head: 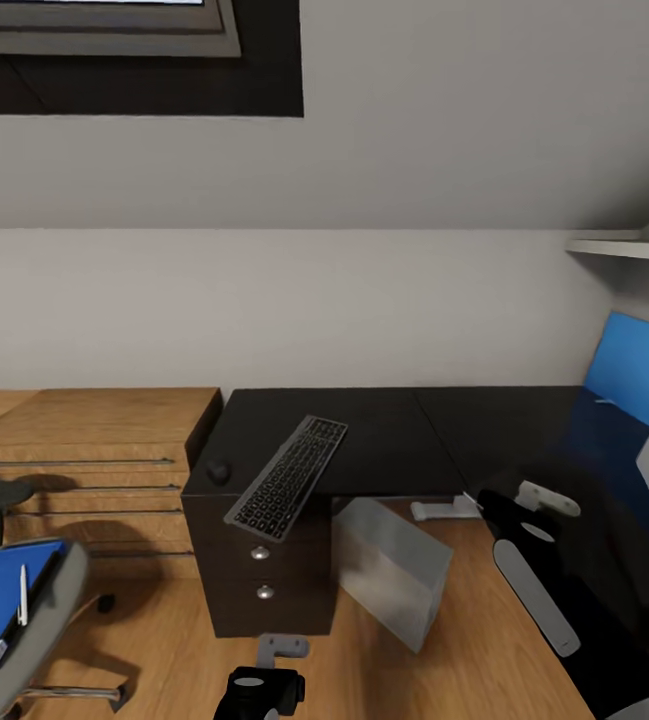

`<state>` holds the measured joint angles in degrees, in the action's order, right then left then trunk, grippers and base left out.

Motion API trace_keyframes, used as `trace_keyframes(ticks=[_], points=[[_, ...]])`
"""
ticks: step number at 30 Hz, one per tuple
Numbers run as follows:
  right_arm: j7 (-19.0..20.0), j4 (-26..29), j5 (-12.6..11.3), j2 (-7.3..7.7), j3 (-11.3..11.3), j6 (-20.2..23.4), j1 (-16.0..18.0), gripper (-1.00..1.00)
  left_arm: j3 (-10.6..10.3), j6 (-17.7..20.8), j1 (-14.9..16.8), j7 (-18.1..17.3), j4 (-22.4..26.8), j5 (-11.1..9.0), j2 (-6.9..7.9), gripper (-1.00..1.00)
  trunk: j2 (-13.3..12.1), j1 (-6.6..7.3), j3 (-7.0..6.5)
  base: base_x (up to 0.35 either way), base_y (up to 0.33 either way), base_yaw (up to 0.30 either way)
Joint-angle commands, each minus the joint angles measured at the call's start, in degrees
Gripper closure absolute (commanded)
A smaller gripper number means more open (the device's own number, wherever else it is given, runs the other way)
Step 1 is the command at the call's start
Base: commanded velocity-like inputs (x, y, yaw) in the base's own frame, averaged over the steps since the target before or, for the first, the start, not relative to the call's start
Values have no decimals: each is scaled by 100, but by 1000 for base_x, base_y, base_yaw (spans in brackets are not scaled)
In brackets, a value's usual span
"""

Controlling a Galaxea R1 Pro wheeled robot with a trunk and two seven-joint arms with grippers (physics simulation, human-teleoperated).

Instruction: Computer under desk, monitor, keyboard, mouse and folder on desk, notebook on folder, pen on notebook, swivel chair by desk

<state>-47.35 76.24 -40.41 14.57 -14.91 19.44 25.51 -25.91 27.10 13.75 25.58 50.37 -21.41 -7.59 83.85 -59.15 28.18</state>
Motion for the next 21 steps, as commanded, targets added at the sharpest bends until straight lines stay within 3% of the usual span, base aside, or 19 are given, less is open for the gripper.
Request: trace_keyframes(ticks=[1, 13, 21], points=[[-39, -18, 11, 6, -14, 23, 6, -100, -21, 11, 5, 58, 8, -59, 3, -100, 4, -2, 7, 191, -15, -1], [-22, -343, 163, -5, -12, -7, 6, -100, -26, -15, 6, 64, 8, -62, 2, -100, 4, -2, 7, 271, -4, 0], [66, -650, 180, -3, -9, -112, 14, -100, -63, -108, 5, 82, 0, -60, -16, -100, 4, -2, 7, 179, 0, 0]])
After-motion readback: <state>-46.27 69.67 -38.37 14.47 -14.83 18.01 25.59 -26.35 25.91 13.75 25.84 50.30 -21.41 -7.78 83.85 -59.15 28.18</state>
